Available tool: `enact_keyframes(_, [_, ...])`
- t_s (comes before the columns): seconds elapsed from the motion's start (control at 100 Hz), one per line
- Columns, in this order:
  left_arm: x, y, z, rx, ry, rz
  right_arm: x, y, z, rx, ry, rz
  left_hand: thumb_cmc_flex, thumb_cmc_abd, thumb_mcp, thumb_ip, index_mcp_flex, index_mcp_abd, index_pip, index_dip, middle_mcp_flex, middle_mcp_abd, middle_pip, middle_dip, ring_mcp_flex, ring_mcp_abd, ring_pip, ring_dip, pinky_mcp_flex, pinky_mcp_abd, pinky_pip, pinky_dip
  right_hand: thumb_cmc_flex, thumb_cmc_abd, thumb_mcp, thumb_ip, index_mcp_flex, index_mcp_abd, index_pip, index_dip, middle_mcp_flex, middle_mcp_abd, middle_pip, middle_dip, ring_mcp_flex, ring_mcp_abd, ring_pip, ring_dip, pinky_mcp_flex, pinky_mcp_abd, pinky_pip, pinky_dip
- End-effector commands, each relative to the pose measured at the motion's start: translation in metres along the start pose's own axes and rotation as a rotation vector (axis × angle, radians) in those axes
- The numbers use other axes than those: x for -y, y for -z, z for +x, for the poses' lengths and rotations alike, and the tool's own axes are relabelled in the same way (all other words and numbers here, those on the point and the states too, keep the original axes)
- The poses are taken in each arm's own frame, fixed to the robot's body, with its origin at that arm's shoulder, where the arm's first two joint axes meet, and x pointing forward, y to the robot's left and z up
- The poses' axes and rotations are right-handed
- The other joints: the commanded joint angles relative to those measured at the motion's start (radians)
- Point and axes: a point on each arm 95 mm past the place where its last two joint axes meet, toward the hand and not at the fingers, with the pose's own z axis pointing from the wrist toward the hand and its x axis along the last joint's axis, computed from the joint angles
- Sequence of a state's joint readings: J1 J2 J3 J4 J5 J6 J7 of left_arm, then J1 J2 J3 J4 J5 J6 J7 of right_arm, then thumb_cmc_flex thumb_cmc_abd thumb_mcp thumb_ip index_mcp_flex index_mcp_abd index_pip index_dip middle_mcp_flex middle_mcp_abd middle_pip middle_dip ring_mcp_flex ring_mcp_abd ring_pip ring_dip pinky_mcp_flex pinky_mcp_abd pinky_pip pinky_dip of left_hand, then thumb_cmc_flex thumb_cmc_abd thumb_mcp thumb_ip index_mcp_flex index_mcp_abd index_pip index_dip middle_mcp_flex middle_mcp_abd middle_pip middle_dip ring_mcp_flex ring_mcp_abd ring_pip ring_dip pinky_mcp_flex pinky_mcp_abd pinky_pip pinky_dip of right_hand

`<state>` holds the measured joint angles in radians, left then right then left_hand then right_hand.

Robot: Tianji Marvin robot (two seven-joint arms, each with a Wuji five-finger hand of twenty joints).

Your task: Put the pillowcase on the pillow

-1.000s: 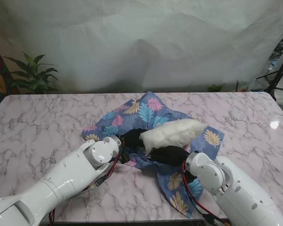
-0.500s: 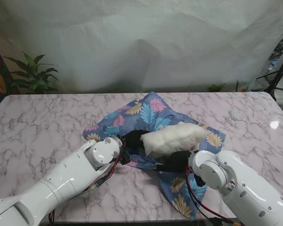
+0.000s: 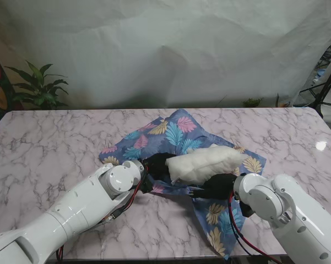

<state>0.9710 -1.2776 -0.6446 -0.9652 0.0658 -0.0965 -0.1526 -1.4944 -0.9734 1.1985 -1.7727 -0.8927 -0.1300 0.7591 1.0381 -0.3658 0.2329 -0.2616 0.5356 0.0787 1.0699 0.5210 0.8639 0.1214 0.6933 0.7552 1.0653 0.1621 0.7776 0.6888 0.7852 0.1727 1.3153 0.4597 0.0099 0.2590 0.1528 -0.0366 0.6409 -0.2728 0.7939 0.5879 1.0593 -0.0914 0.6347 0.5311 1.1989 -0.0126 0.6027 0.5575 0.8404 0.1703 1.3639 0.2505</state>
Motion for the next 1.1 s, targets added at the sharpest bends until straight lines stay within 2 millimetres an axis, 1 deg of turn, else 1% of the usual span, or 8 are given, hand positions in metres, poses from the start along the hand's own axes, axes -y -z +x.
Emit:
enact_keyframes(0.0, [-0.019, 0.01, -0.033, 0.085, 0.004, -0.064, 0.006, 0.005, -0.005, 0.041, 0.011, 0.043, 0.203, 0.088, 0.278, 0.088, 0.046, -0.024, 0.137, 0.052, 0.098, -0.017, 0.13, 0.033, 0.155, -0.129, 0.135, 0.031, -0.027, -0.02, 0.01, -0.009, -0.057, -0.022, 0.042, 0.006, -0.075, -0.061, -0.063, -0.068, -0.082, -0.015, -0.068, -0.034, -0.047, 0.034, -0.091, -0.017, -0.039, 0.145, -0.04, -0.035])
enact_keyframes(0.24, [-0.019, 0.011, -0.034, 0.097, 0.0, -0.068, 0.007, 0.014, -0.005, 0.105, 0.012, -0.038, 0.202, 0.085, 0.279, 0.088, 0.046, -0.024, 0.138, 0.052, 0.099, -0.016, 0.132, 0.033, 0.155, -0.129, 0.136, 0.031, -0.026, -0.021, 0.01, -0.011, -0.047, -0.104, 0.12, -0.009, -0.04, 0.002, 0.066, 0.001, -0.058, 0.079, 0.086, 0.002, 0.083, 0.059, 0.031, 0.03, 0.233, 0.062, 0.168, -0.066])
enact_keyframes(0.4, [-0.017, 0.013, -0.035, 0.113, -0.004, -0.062, 0.002, 0.017, -0.002, 0.017, -0.048, -0.203, 0.202, 0.085, 0.281, 0.088, 0.046, -0.024, 0.138, 0.052, 0.1, -0.014, 0.133, 0.033, 0.156, -0.128, 0.137, 0.03, -0.026, -0.02, 0.011, -0.011, 0.104, -0.208, 0.157, -0.006, 0.371, -0.145, 0.423, 0.278, 0.366, -0.068, 0.456, 0.15, 0.122, -0.088, 0.922, 0.298, 0.378, -0.466, 0.666, 0.363])
enact_keyframes(0.51, [-0.016, 0.013, -0.034, 0.121, -0.012, -0.061, 0.0, 0.013, 0.008, -0.117, -0.208, -0.292, 0.2, 0.083, 0.281, 0.087, 0.046, -0.022, 0.138, 0.051, 0.1, -0.014, 0.135, 0.033, 0.156, -0.128, 0.137, 0.03, -0.026, -0.018, 0.011, -0.012, 0.188, -0.32, 0.253, 0.004, 0.587, -0.198, 0.53, 0.332, 0.39, -0.135, 0.742, 0.276, 0.123, -0.226, 1.165, 0.428, 0.431, -0.651, 0.729, 0.671])
enact_keyframes(0.65, [-0.016, 0.012, -0.032, 0.122, -0.021, -0.06, -0.004, 0.01, 0.023, -0.247, -0.386, -0.325, 0.2, 0.084, 0.281, 0.087, 0.041, -0.019, 0.136, 0.049, 0.098, -0.011, 0.139, 0.035, 0.157, -0.127, 0.138, 0.03, -0.027, -0.018, 0.011, -0.013, 0.095, -0.428, 0.584, -0.035, 0.675, -0.175, 0.555, 0.325, 0.389, -0.128, 0.857, 0.313, 0.125, -0.277, 1.179, 0.545, 0.439, -0.684, 0.73, 0.787])
enact_keyframes(0.84, [-0.018, 0.012, -0.029, 0.088, -0.042, -0.067, -0.013, 0.003, 0.035, -0.342, -0.443, -0.349, 0.25, 0.137, 0.138, 0.117, 0.013, -0.035, 0.1, 0.007, 0.055, -0.005, 0.155, 0.055, 0.09, -0.102, 0.154, 0.056, -0.103, -0.011, 0.012, 0.001, 0.09, -0.447, 0.631, -0.042, 0.677, -0.184, 0.569, 0.334, 0.388, -0.138, 0.887, 0.329, 0.125, -0.287, 1.18, 0.561, 0.44, -0.686, 0.73, 0.798])
enact_keyframes(1.02, [-0.014, 0.02, -0.026, 0.02, -0.094, -0.105, -0.014, -0.003, 0.029, -0.327, -0.442, -0.336, 0.242, 0.198, -0.117, 0.166, -0.131, -0.015, -0.178, -0.069, -0.225, 0.018, -0.126, 0.141, -0.32, -0.081, 0.062, 0.107, -0.442, -0.041, -0.142, 0.057, 0.092, -0.446, 0.632, -0.042, 0.677, -0.19, 0.57, 0.334, 0.388, -0.14, 0.891, 0.332, 0.126, -0.287, 1.178, 0.564, 0.44, -0.689, 0.73, 0.799])
enact_keyframes(1.09, [-0.009, 0.024, -0.027, -0.007, -0.111, -0.134, -0.012, -0.005, 0.025, -0.317, -0.453, -0.329, 0.064, 0.196, 0.026, 0.19, -0.166, -0.003, -0.352, -0.041, -0.478, 0.031, -0.108, -0.119, -0.507, -0.073, -0.057, 0.071, -0.58, -0.055, -0.276, 0.096, 0.096, -0.449, 0.634, -0.042, 0.678, -0.189, 0.571, 0.334, 0.388, -0.139, 0.894, 0.334, 0.126, -0.287, 1.179, 0.566, 0.44, -0.689, 0.73, 0.799])
